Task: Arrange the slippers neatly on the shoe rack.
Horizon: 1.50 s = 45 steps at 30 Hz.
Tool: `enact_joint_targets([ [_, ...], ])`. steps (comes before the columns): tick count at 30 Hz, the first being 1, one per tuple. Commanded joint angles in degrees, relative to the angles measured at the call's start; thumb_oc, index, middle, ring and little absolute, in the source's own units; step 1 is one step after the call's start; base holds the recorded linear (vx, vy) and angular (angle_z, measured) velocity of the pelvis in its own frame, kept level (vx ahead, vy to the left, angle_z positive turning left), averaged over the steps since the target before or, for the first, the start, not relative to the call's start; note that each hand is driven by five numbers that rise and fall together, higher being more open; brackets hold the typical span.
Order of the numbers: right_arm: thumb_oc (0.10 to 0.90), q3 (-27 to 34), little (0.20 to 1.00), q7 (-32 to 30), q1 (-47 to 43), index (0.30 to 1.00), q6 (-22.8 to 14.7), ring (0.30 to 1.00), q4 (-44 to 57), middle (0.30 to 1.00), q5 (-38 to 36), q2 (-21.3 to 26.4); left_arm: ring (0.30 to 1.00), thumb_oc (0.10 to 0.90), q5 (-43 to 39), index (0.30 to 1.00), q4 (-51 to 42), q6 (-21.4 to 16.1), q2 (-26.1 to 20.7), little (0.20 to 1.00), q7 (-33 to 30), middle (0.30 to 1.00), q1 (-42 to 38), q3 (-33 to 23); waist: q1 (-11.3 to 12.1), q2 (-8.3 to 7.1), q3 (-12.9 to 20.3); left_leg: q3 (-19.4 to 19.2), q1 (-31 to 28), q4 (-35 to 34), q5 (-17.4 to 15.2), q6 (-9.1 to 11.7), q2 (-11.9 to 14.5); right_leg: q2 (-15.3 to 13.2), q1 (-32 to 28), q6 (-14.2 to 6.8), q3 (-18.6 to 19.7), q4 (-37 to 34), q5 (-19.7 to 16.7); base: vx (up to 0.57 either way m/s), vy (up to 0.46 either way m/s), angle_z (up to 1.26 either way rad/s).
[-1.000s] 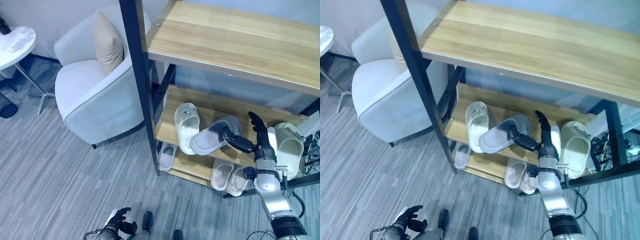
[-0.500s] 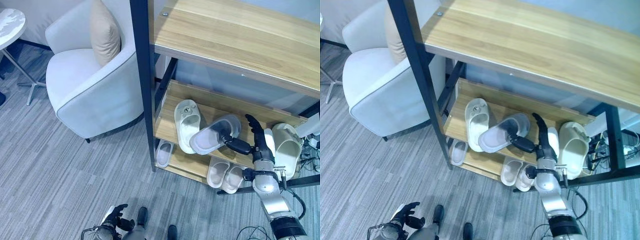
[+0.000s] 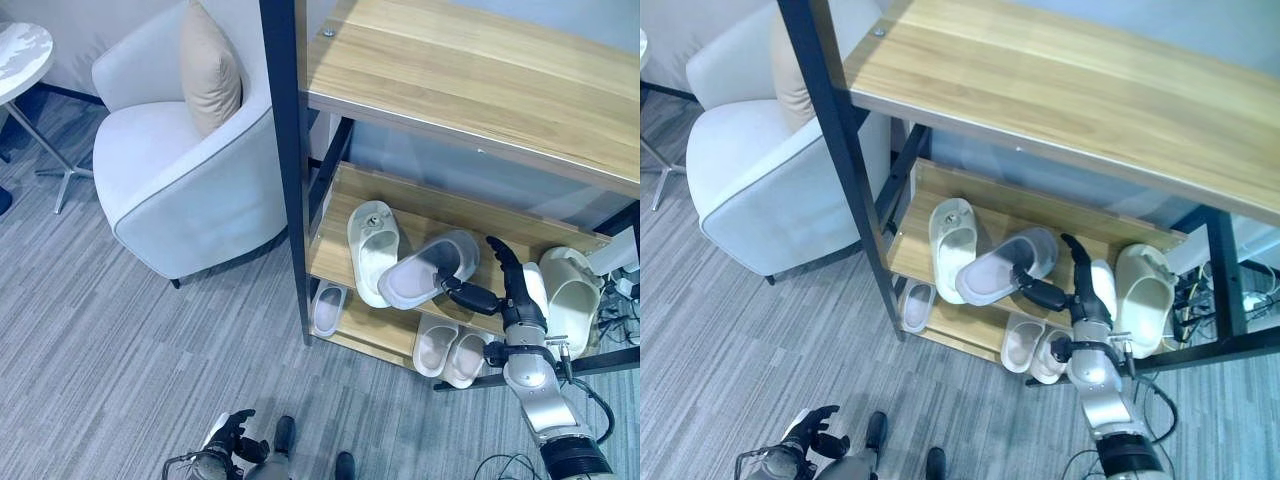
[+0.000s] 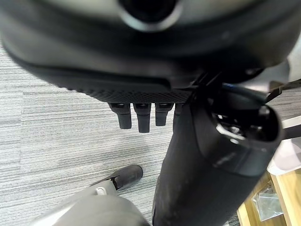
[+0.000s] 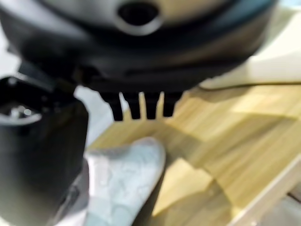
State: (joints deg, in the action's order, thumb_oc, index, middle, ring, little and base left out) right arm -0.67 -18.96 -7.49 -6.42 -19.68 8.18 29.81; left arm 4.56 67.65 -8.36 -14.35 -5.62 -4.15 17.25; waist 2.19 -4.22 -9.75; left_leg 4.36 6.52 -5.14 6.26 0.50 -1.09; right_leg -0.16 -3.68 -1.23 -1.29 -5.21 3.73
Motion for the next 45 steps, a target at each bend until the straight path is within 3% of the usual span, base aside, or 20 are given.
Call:
enact_joint_targets([
  [1, 0.800, 3.16, 0.900, -2.54, -3.61, 0.900, -2.26, 0.900, 3.59, 0.900, -0.40, 2.40, 0.900, 0.800, 0.33, 0.900, 6.96, 0.84, 4.21, 0.900, 0.91, 0.900, 0.20, 1.83, 0.96, 1.81, 2.09, -1.83, -4.41, 0.14, -8.02, 0.31, 0.94, -3.42, 5.26, -6.35, 0.98, 0.21, -2.88, 0.00, 0.000, 0.00],
  [20, 0.800, 3.54, 0.900, -4.27, -7.32, 0.900, -2.36, 0.900, 1.99, 0.900, -4.89, 2.11, 0.900, 0.800, -1.44, 0.900, 7.14, 0.77, 4.03, 0.900, -0.04, 0.900, -2.02, 1.94, 0.65, 2.74, 1.90, -1.93, -1.81, 0.14, -7.40, 0.42, 0.57, -3.67, 7.69, -6.35, 0.65, 0.21, -3.20, 0.01, 0.000, 0.00],
  [21, 0.712, 3.54, 0.768, -4.28, -7.32, 0.768, -2.37, 0.768, 1.99, 0.768, -4.89, 2.11, 0.900, 0.800, -1.45, 0.900, 7.15, 0.77, 4.04, 0.900, -0.04, 0.900, -2.03, 1.94, 0.65, 2.74, 1.88, -1.92, -1.83, 0.14, -7.41, 0.42, 0.57, -3.67, 7.67, -6.35, 0.65, 0.21, -3.20, 0.03, -0.001, 0.00],
  [22, 0.593, 3.74, 0.589, -4.40, -7.34, 0.589, -2.32, 0.589, 1.98, 0.589, -4.85, 2.16, 0.900, 0.800, -1.57, 0.900, 7.12, 0.74, 4.01, 0.900, -0.07, 0.900, -2.05, 1.82, 0.60, 2.74, 1.96, -1.96, -1.92, 0.14, -7.49, 0.41, 0.54, -3.70, 7.58, -6.35, 0.68, 0.21, -3.13, 0.00, 0.000, 0.00],
  [26, 0.482, 4.47, 0.422, -5.35, -7.24, 0.422, -2.22, 0.422, 1.76, 0.422, -4.68, 2.15, 0.900, 0.800, -1.65, 0.900, 7.13, 0.97, 4.00, 0.900, -0.36, 0.900, -2.12, 1.59, 0.51, 2.84, 2.20, -2.11, -2.45, 0.14, -7.77, 0.36, 0.50, -3.84, 7.10, -6.41, 0.68, 0.21, -2.89, 0.00, 0.000, 0.00],
  [27, 0.477, 4.48, 0.415, -5.35, -7.22, 0.415, -2.22, 0.415, 1.77, 0.415, -4.67, 2.15, 0.900, 0.800, -1.65, 0.900, 7.13, 0.98, 4.00, 0.900, -0.36, 0.900, -2.11, 1.60, 0.52, 2.84, 2.19, -2.12, -2.48, 0.14, -7.78, 0.36, 0.50, -3.84, 7.07, -6.42, 0.69, 0.21, -2.89, 0.00, 0.000, 0.00],
  [28, 0.424, 4.69, 0.335, -5.50, -7.05, 0.335, -2.15, 0.335, 1.81, 0.335, -4.66, 2.08, 0.900, 0.800, -1.58, 0.900, 7.16, 1.01, 3.99, 0.900, -0.43, 0.900, -2.13, 1.55, 0.53, 2.88, 2.24, -2.19, -2.65, 0.14, -7.83, 0.35, 0.44, -3.85, 6.92, -6.42, 0.65, 0.21, -2.85, 0.00, 0.000, 0.00],
  [30, 0.400, 5.33, 0.300, -5.71, -6.27, 0.300, -2.20, 0.300, 2.47, 0.300, -4.25, 2.09, 0.900, 0.800, -1.55, 0.900, 7.03, 0.99, 4.00, 0.900, -0.52, 0.900, -2.13, 1.41, 0.35, 2.96, 2.43, -2.32, -3.00, 0.14, -8.03, 0.38, 0.42, -3.97, 6.50, -6.46, 0.51, 0.21, -2.72, 0.02, 0.008, -0.01],
  [39, 0.400, 7.93, 0.300, -6.54, -2.74, 0.300, -3.45, 0.300, 6.68, 0.300, -1.55, 1.60, 0.900, 0.800, -0.70, 0.900, 7.35, 0.72, 3.93, 0.900, -0.62, 0.900, -1.64, 0.46, -0.25, 2.85, 3.10, -2.63, -4.38, 0.14, -8.65, 0.28, 0.37, -3.94, 5.32, -6.67, 0.70, 0.21, -2.36, 0.00, 0.001, 0.00],
  [45, 0.400, 7.64, 0.300, -2.90, -0.02, 0.300, -5.34, 0.300, 12.67, 0.300, 1.54, 2.79, 0.900, 0.800, 0.49, 0.900, 7.53, 0.37, 3.69, 0.900, -0.03, 0.900, -1.43, -0.38, -0.85, 2.69, 3.80, -3.07, -5.22, 0.14, -8.84, 0.24, 0.41, -3.93, 4.62, -6.76, 1.04, 0.21, -2.36, -0.01, 0.007, -0.03],
])
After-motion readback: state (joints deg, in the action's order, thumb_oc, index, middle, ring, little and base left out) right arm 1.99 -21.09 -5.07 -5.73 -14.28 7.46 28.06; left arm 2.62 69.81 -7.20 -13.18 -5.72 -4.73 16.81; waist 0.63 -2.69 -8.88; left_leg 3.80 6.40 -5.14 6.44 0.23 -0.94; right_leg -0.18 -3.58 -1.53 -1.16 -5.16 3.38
